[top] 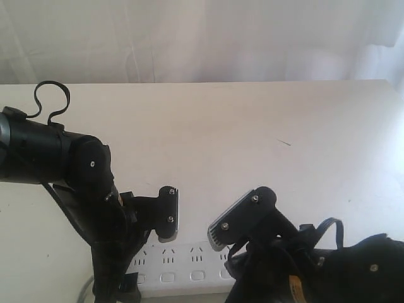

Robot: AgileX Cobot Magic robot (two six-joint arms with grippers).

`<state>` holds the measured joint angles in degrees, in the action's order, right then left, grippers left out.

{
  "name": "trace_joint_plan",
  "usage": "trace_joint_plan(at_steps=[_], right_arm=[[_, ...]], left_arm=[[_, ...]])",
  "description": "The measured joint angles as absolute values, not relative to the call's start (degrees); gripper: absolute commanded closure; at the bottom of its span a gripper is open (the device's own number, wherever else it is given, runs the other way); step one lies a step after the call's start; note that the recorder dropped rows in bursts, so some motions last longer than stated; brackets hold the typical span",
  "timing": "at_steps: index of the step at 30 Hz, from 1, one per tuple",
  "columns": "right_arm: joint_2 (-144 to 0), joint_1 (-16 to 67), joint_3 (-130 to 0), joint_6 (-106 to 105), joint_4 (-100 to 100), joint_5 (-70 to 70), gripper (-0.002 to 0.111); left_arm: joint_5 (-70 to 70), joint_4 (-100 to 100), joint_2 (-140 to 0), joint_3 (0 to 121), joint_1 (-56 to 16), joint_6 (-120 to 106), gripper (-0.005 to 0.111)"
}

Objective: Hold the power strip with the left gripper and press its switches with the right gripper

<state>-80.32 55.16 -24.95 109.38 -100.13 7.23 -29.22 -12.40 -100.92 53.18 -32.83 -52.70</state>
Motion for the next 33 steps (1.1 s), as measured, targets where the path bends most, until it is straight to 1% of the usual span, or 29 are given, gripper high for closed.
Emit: trace_joint_plan(at_steps=[5,21,33], right_arm=[[-76.6,55.2,-24.8,109.3,-100.0,7.3,0.108],[-76.4,55.2,-18.9,113.0,-99.9,15.7,0.108],[-76.4,55.2,-19.1,113.3,-99.9,15.1,0.108]], left_arm=[[-29.7,-12.0,-100.9,53.2,-32.8,-52.7,0.107],[-30.6,-11.0,-100.9,53.2,-32.8,-52.7,0.107],[-30.7,-10.9,-100.9,53.2,-32.8,-52.5,0.107]])
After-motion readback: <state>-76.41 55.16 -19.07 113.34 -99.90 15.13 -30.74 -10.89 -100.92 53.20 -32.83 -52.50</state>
